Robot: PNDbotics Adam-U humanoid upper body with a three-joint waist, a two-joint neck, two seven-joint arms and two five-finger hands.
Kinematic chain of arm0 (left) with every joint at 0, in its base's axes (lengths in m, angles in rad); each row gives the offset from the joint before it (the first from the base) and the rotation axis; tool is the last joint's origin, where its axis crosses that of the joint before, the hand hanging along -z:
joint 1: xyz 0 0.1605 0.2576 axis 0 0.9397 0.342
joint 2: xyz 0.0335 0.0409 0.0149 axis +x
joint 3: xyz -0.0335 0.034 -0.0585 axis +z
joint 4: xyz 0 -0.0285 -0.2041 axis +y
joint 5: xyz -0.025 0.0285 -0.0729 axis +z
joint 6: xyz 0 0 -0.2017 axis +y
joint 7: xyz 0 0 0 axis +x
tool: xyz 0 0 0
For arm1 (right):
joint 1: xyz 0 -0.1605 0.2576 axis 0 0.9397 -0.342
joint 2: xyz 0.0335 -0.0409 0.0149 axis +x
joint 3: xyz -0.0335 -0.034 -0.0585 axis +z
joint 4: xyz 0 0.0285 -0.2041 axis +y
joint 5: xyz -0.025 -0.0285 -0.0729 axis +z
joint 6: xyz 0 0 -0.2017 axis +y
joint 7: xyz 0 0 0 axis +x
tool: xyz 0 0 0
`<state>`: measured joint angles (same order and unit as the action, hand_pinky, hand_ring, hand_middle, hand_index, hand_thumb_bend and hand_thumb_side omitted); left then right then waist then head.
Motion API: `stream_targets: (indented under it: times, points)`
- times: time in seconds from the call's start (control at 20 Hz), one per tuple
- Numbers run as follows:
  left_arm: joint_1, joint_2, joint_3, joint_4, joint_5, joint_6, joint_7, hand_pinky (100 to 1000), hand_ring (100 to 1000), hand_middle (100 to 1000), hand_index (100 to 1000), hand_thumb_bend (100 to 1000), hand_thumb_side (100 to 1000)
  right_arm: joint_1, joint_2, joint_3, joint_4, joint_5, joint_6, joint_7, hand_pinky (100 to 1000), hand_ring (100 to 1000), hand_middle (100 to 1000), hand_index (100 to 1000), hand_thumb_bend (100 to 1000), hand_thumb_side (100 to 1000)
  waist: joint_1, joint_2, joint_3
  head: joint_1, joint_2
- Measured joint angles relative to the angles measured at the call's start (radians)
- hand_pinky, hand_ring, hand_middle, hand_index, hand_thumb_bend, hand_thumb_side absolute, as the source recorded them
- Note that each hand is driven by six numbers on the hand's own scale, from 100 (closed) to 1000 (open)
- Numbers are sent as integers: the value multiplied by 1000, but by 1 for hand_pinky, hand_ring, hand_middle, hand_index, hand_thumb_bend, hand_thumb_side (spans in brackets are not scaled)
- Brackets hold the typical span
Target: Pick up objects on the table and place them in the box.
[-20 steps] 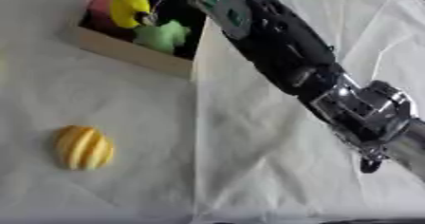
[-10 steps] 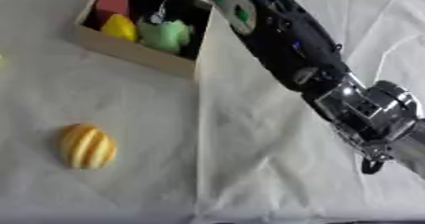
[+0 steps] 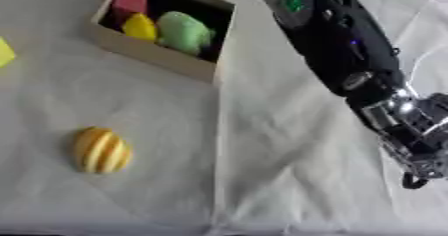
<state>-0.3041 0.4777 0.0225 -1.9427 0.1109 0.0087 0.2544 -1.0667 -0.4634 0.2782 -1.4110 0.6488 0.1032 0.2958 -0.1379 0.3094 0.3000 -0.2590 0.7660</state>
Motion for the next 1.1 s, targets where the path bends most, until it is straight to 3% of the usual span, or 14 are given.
stream_targets:
  times: [0.05, 0.15, 0.45, 0.65, 0.85, 1.1]
  points:
    - [-14, 19, -5, -7, -37, 0, -9, 749, 861, 747, 838, 125, 449, 8, -22, -7, -39, -42, 23, -15, 811, 841, 740, 857, 100, 336, 0, 0, -2, 4, 0]
    - [-39, 69, -23, -22, -116, 2, -36, 755, 859, 751, 844, 151, 411, 28, -67, -22, -106, -120, 62, -45, 812, 838, 737, 857, 100, 385, 0, -1, -6, 9, 0]
    - [-132, 231, -101, -37, -270, 10, -159, 773, 860, 760, 870, 234, 359, 105, -189, -77, -239, -292, 131, -133, 808, 827, 724, 852, 100, 477, 20, -1, -20, -4, 0]
    - [-185, 326, -159, -40, -292, 34, -259, 796, 877, 788, 908, 343, 380, 157, -261, -126, -290, -380, 147, -204, 807, 825, 722, 848, 100, 454, 30, -1, -31, -24, 0]
    - [-273, 424, -230, -43, -291, 56, -401, 825, 911, 823, 924, 416, 381, 194, -319, -167, -314, -413, 160, -255, 804, 824, 720, 847, 100, 458, 44, -7, -41, -35, 0]
    - [-354, 494, -316, -43, -257, 71, -612, 874, 942, 847, 920, 474, 260, 205, -346, -185, -316, -419, 168, -275, 802, 822, 718, 847, 100, 482, 55, -12, -47, -30, 0]
